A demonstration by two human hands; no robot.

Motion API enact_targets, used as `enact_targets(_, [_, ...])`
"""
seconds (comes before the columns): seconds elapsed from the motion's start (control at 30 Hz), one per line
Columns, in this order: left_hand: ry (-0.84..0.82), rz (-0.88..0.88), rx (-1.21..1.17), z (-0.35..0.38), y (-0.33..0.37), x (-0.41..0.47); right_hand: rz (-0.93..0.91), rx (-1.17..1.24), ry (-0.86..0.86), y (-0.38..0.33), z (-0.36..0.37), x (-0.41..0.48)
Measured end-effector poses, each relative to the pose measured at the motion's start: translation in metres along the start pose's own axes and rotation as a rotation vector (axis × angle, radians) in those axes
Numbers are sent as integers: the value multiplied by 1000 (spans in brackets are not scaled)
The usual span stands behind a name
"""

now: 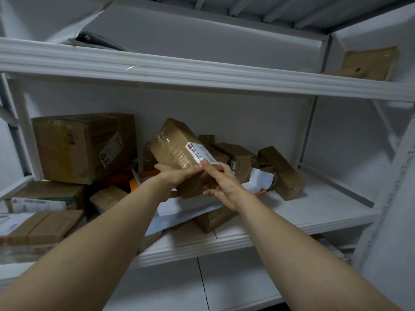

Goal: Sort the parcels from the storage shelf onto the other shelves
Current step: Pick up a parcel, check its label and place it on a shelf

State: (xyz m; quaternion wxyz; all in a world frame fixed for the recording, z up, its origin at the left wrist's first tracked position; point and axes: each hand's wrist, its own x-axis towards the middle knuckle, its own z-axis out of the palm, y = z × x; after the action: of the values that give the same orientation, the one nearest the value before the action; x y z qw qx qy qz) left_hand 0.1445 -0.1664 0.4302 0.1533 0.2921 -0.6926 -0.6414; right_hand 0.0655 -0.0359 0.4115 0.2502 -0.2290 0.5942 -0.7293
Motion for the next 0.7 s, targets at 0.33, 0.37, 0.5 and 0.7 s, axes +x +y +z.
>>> enact_targets(0.33, [-275, 64, 25, 45, 15, -16, -133, -202, 221, -9, -56, -30])
enact_targets(0.37, [-304, 72, 55, 55, 15, -19, -134, -173, 248, -10, -65, -38])
enact_targets(0.5, [-445, 102, 131, 107, 14, -28, -97, 9, 396, -5, -114, -74])
enact_targets(0.7, [-662, 109, 380, 204, -11, -54, -75, 201, 781, 25, -194, -139])
